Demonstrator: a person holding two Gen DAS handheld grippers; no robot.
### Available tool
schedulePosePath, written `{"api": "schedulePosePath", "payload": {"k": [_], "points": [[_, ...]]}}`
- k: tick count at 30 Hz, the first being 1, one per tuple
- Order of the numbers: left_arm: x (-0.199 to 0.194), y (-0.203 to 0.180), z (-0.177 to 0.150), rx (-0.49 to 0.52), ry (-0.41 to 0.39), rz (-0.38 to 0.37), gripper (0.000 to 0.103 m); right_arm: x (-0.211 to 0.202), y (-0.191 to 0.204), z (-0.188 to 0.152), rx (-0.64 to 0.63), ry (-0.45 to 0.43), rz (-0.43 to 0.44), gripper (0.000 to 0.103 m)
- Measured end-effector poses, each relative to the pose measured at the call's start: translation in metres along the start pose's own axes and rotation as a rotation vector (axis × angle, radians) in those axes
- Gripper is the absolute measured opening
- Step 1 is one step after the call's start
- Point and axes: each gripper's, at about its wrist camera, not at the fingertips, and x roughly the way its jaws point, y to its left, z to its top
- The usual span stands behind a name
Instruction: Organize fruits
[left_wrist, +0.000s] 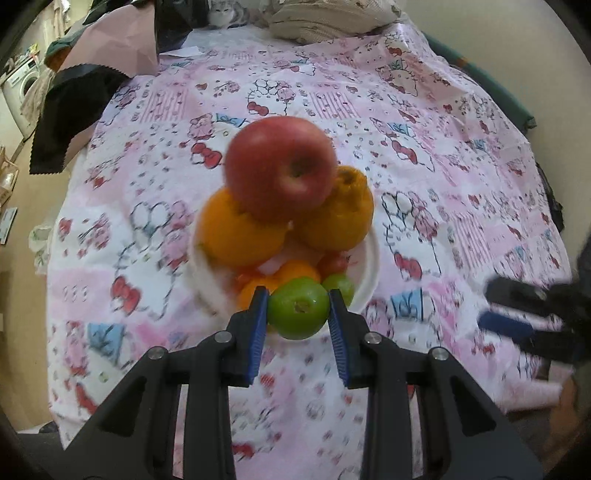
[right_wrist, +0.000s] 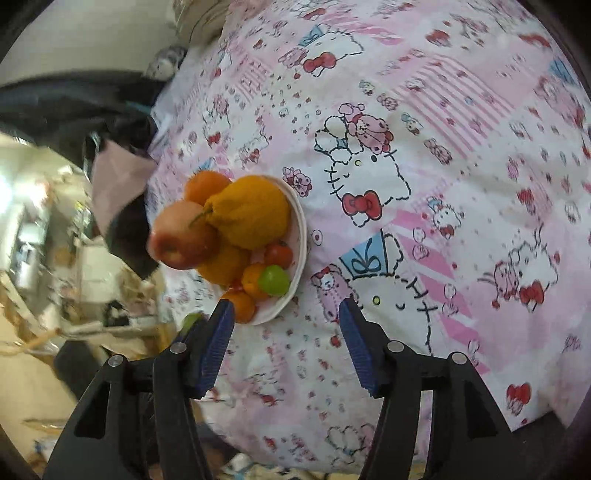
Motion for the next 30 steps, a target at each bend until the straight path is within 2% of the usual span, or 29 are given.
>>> {"api": "schedulePosePath", "payload": {"k": [5, 8, 14, 16, 18, 20, 26, 30], "points": [[0.032, -0.011, 0.011, -0.033, 0.027, 0.073, 0.028, -0.001, 0.009, 0.003, -0.027, -0.005, 0.025, 0.062], [0.050, -0.014, 0.016, -0.035, 0.056, 0.144, 0.028, -0.001, 0.008, 0.006, -0.024, 0.001, 0.033, 0.062], [0.061, -0.018, 0.022, -0.033, 0.094, 0.178, 0.030, 0.000, 0.012, 0.007, -0.030, 0.007, 0.057, 0.062], [0.060, -0.020, 0.023, -0.031, 0.090, 0.209, 0.036, -0.001, 0.014, 0.007, -0.031, 0.006, 0.069, 0.062], [0.057, -0.021, 0.023, -0.037, 0.079, 0.233, 0.063, -0.001, 0.015, 0.008, -0.032, 0.002, 0.071, 0.062], [0.050, -0.024, 0.022, -0.036, 0.062, 0.245, 0.075, -0.003, 0.016, 0.008, -0.034, -0.002, 0.074, 0.062], [0.028, -0.025, 0.019, -0.018, 0.039, 0.228, 0.076, -0.009, 0.017, 0.008, -0.044, -0.018, 0.076, 0.062], [-0.002, -0.018, 0.013, -0.022, 0.009, 0.208, 0.076, -0.023, 0.026, 0.007, -0.102, -0.083, 0.055, 0.062]]}}
